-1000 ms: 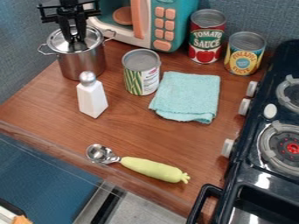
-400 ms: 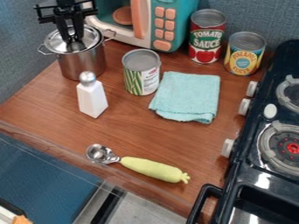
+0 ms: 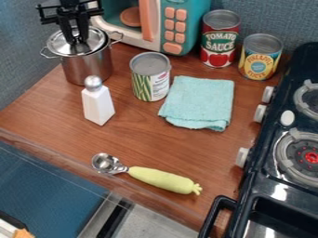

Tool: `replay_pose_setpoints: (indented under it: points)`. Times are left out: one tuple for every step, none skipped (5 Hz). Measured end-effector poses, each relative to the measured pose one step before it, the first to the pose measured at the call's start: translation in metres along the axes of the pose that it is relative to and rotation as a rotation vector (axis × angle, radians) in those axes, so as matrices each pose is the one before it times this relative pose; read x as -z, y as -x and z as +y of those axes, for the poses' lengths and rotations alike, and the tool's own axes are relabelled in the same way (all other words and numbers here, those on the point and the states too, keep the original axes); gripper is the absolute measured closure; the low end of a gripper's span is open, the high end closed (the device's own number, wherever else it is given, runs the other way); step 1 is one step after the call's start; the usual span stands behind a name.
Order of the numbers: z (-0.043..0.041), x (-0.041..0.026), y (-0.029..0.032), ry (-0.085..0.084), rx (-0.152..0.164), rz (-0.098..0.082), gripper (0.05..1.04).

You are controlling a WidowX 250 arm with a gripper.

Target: Cover the silver pot with the lid.

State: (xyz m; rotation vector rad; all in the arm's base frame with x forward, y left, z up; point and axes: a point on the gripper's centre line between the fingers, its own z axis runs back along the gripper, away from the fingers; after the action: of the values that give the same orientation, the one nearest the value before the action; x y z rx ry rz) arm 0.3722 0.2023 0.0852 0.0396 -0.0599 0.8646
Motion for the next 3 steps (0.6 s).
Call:
replay_pose_setpoints:
  points:
    - [-0.00075, -0.00005, -0.00025, -0.0027, -0.0048, -0.0046, 0.439]
    - [-0.00207, -0.00010, 0.00001, -0.0018, -0.0048, -0.0060, 0.145]
    - [-0.00334, -0.00014, 0.00351, 0.0064, 0.0072, 0.0159, 0.067]
